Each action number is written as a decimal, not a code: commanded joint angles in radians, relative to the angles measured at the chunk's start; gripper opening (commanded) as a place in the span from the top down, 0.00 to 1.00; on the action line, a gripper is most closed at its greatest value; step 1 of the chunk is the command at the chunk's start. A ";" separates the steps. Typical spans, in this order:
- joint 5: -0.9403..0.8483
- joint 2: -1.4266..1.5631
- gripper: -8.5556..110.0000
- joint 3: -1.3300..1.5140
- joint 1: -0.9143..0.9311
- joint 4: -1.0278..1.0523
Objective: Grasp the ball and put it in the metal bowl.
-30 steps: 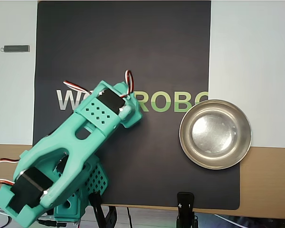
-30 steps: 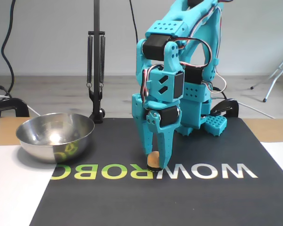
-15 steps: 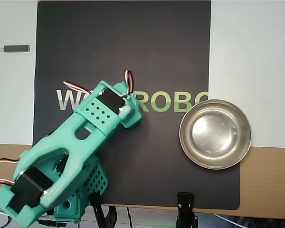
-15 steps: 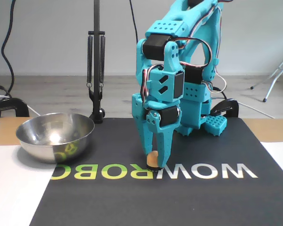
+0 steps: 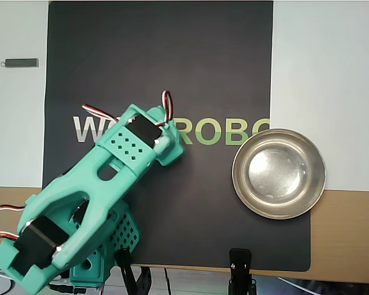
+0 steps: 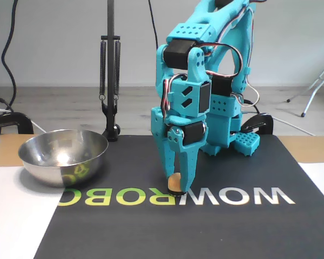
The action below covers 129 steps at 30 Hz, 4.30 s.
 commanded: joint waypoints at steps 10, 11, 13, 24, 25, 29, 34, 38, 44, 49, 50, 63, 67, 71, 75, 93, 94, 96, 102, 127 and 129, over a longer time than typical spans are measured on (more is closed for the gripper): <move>0.002 0.015 0.71 -0.290 0.006 0.259; 0.002 0.015 0.71 -0.307 0.015 0.270; 0.002 0.015 0.71 -0.345 0.026 0.298; -0.002 0.003 0.71 -0.534 0.123 0.425; -0.002 0.003 0.71 -0.545 0.135 0.426; -0.002 0.002 0.71 -0.581 0.176 0.426; 0.000 -0.018 0.71 -0.635 0.227 0.426; 0.000 -0.086 0.71 -0.707 0.268 0.426; 0.000 -0.216 0.71 -0.833 0.331 0.426; 0.000 -0.319 0.71 -0.925 0.391 0.426; 0.000 -0.337 0.71 -0.943 0.402 0.426; 0.000 -0.472 0.71 -1.069 0.534 0.416; 0.002 -0.506 0.71 -1.089 0.561 0.414; 0.002 -0.552 0.71 -1.129 0.577 0.414; 0.003 -0.603 0.71 -1.166 0.578 0.417; 0.589 -0.643 0.71 -1.183 0.568 0.399; 0.623 -0.643 0.71 -1.183 0.568 0.399; 0.693 -0.643 0.71 -1.183 0.568 0.399; 0.884 -0.644 0.71 -1.177 0.568 0.379; 1.022 -0.696 0.70 -1.181 0.566 0.330; 1.022 -0.696 0.65 -1.181 0.566 0.333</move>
